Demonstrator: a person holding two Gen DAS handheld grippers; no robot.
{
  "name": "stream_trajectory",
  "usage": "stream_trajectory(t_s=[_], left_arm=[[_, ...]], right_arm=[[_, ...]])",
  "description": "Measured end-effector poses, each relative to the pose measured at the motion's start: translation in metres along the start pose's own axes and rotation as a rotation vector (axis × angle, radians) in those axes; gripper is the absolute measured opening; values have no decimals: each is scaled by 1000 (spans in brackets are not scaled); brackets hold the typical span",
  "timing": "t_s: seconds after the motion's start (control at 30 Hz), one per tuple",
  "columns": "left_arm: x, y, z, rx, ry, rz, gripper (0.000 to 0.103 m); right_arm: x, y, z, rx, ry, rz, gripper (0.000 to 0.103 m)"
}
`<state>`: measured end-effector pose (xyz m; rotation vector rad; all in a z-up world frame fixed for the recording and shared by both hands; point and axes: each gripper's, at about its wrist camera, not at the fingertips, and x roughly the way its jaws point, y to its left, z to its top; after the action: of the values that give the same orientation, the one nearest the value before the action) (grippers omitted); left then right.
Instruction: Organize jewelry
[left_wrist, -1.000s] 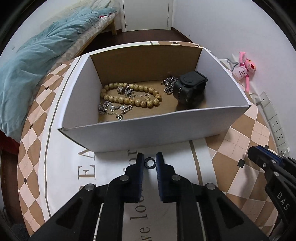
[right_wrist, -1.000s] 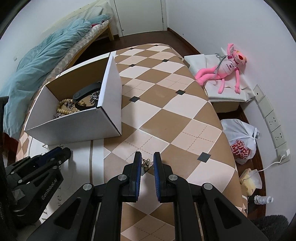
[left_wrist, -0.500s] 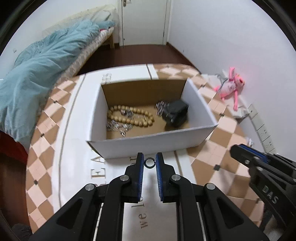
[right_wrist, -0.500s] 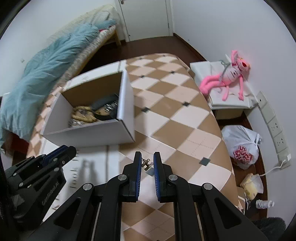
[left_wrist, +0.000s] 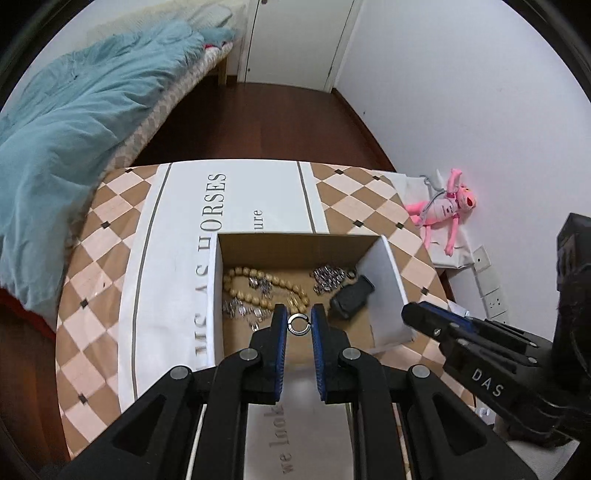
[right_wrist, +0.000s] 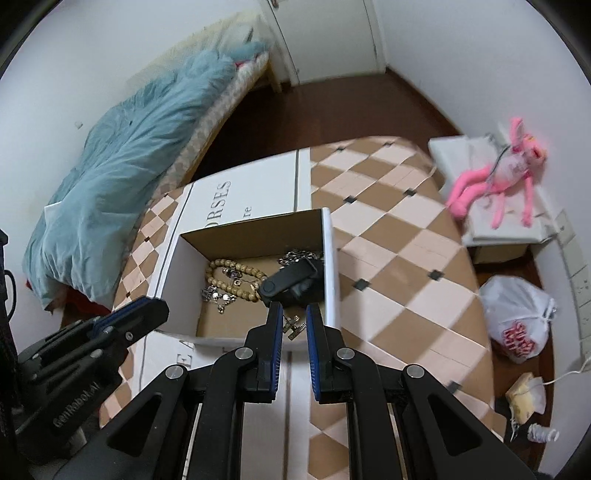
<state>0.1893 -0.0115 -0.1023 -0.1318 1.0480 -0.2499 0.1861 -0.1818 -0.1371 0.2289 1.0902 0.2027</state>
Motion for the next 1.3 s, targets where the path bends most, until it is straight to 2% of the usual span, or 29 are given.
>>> stream_trajectory(t_s=[0.13,0.17,0.3,0.33,0.4,0.43,0.47,0.6,0.67,0.73,0.77,0.83,0.9,1.3], left_arm=[[14,4,14,-4,64,8,12],[17,5,17,-6,84,33,12],[24,12,23,-40,133,67,17],[24,14,24,-46,133,71,21],[22,16,26,-45,126,107,41],[20,17,26,-44,119,111,57],[18,18,26,-45,108,118,67],[13,21,23,-37,93,183,69],[13,23,19,-34,93,207,74],[15,26,13,-35,97,233,94],[16,27,9,-33,96,244,95],[18,28,3,-32,97,269,96],[19,30,-3,-30,99,281,98],[18,28,-18,-36,86,297,100]], right_arm=[[20,1,18,-17,97,-14,14],[23,1,22,-14,115,-21,14],[28,-1,30,-11,154,-44,15],[27,-2,31,-10,154,-47,18],[25,-4,34,-7,152,-51,22],[24,-5,35,-5,151,-55,24],[23,-5,36,-8,150,-60,24],[17,-6,35,-22,134,-106,26],[14,-7,33,-29,127,-140,41],[13,-9,29,-33,125,-161,65],[12,-9,26,-38,122,-176,68],[13,-9,20,-54,124,-212,84],[16,-8,14,-67,131,-237,96],[20,-8,1,-91,119,-315,100]])
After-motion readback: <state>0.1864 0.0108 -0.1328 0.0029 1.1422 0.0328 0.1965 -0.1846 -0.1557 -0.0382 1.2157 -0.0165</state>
